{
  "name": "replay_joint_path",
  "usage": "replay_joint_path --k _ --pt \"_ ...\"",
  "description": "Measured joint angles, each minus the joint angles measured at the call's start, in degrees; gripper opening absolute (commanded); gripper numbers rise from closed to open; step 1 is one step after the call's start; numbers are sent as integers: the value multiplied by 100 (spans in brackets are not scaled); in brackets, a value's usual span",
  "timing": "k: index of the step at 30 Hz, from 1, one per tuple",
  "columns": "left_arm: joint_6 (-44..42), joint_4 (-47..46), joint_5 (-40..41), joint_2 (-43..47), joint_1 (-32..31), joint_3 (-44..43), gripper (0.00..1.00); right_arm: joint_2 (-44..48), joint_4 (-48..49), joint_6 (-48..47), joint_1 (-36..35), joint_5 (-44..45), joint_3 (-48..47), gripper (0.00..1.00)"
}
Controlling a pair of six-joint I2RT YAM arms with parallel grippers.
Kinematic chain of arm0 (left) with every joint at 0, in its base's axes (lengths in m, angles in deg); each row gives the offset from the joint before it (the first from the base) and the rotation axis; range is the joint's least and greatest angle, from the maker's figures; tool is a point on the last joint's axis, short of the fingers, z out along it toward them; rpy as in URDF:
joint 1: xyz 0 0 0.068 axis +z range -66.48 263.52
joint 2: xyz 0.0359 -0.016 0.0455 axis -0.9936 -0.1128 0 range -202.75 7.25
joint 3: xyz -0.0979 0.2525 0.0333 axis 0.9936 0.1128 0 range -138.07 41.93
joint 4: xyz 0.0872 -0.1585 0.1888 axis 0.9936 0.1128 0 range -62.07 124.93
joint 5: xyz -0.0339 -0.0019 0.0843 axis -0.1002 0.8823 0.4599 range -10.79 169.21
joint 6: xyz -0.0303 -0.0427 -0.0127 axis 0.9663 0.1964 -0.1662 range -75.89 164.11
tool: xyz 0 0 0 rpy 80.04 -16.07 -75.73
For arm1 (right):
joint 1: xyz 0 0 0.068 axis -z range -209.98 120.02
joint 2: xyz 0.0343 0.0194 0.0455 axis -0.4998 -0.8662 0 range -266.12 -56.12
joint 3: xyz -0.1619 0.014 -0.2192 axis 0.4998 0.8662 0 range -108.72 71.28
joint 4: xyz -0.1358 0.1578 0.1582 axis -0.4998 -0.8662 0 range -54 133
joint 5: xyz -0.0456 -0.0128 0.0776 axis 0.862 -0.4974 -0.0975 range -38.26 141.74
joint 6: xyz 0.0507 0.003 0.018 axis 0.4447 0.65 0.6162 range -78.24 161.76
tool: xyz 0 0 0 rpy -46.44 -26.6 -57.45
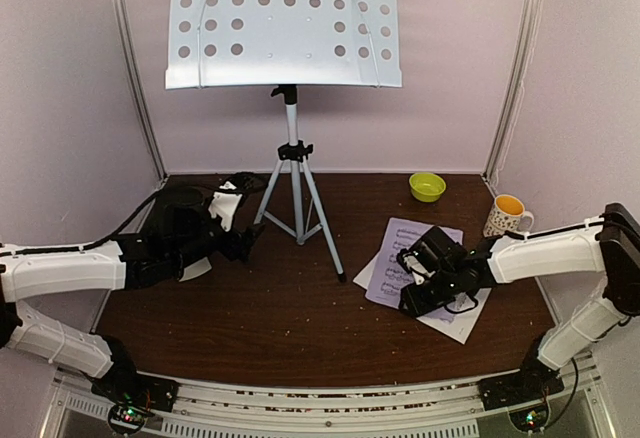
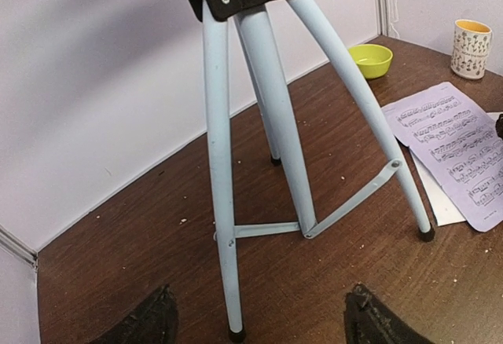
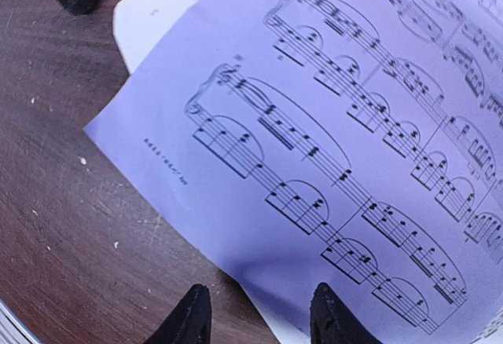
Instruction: Set up the instrument practice props
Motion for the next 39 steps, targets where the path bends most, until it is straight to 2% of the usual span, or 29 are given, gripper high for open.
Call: replay_joint_path --k 5,9,26,30,32,35,37,39 --pt "0 22 2 15 -9 -7 74 -9 -151 -177 -684 855 -476 62" --pt "-2 46 9 109 -9 -7 74 -282 -146 -380 -1106 1296 -949 64" --pt "4 177 111 487 -20 -7 74 -2111 -817 -531 -1829 2909 -2179 51" --pt "26 190 131 494 -20 -4 74 -2463 -999 -529 -2033 3355 -2540 43" --pt "44 203 140 494 -22 -7 75 -2575 -1058 -492 -2092 3510 -2638 35" --pt "57 219 160 503 -35 -4 74 -2643 -1119 -457 -2116 3613 -2675 19" --pt "66 219 166 511 -37 -7 75 -2656 -1180 -422 -2114 3668 -2677 0" --pt "70 221 184 525 -37 -7 75 -2656 -1224 -358 -2114 3703 -2680 0"
